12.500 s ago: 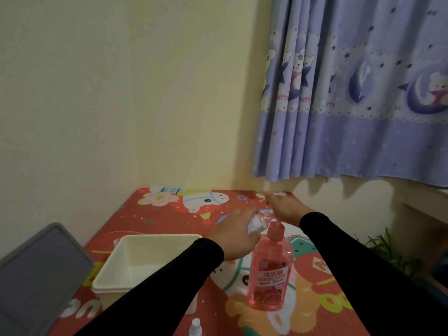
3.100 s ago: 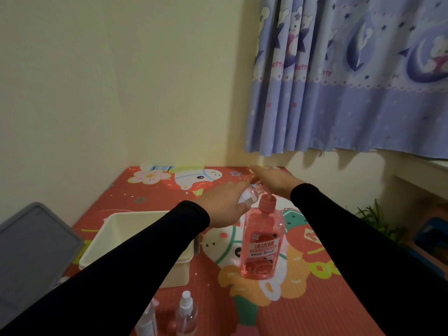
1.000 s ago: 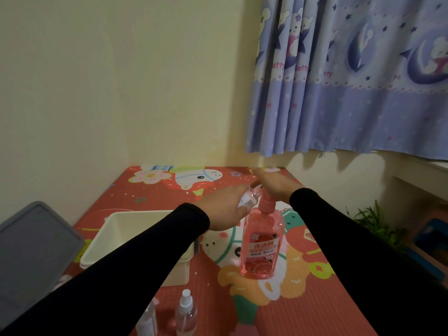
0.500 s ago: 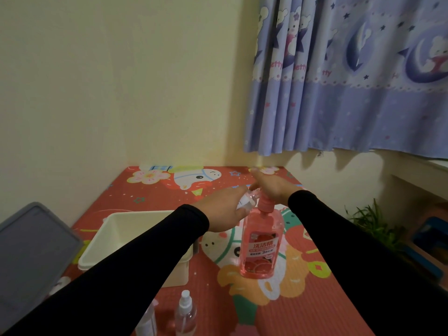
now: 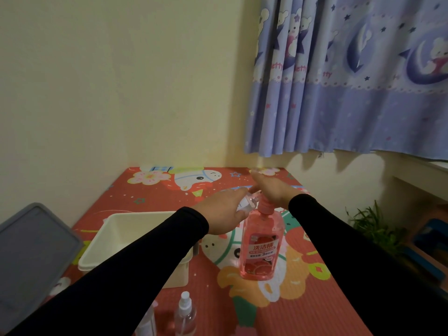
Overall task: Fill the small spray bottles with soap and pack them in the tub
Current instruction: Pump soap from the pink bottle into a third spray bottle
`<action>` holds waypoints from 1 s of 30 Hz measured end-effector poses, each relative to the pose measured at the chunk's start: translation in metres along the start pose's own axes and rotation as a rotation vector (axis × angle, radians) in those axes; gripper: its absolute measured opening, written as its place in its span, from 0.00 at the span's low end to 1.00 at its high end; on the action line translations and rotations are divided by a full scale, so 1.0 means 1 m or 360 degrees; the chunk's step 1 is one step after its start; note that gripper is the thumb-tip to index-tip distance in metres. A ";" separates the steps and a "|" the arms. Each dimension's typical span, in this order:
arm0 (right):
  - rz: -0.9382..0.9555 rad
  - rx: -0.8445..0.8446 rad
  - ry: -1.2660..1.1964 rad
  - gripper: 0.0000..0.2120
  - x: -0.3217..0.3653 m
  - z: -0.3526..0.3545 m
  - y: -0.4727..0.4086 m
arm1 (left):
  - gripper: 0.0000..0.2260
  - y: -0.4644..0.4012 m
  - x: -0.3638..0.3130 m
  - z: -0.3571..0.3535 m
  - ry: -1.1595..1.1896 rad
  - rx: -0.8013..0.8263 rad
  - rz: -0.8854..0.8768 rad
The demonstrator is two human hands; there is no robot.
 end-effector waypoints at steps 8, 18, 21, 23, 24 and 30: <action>0.0093 0.0002 -0.0032 0.33 0.016 0.009 0.003 | 0.24 0.000 -0.001 0.013 0.0042 -0.0080 -0.0032; 0.0047 0.0015 0.0064 0.34 0.003 0.000 0.003 | 0.23 0.004 -0.004 0.005 0.0058 0.0015 0.0006; 0.0034 0.0002 -0.0041 0.33 0.009 0.004 0.004 | 0.24 0.004 -0.003 0.010 0.0066 -0.0027 -0.0021; 0.0053 0.0000 -0.0081 0.33 0.014 0.008 0.003 | 0.25 0.003 -0.002 0.015 0.0039 -0.0055 -0.0033; 0.0056 0.0001 -0.0086 0.32 0.015 0.009 0.002 | 0.26 0.003 -0.002 0.016 0.0032 -0.0058 -0.0035; 0.0006 -0.0037 -0.0035 0.33 0.000 0.000 0.000 | 0.23 0.001 0.000 0.001 0.0076 -0.0043 -0.0023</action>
Point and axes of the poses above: each hand's wrist, its own y-axis away from the middle knuckle, its own z-axis out of the back of the hand, x = y × z, the point moved 4 cm from there along -y, towards the middle knuckle, and after that the axes turned 15 degrees about -y, right-handed, at the moved point
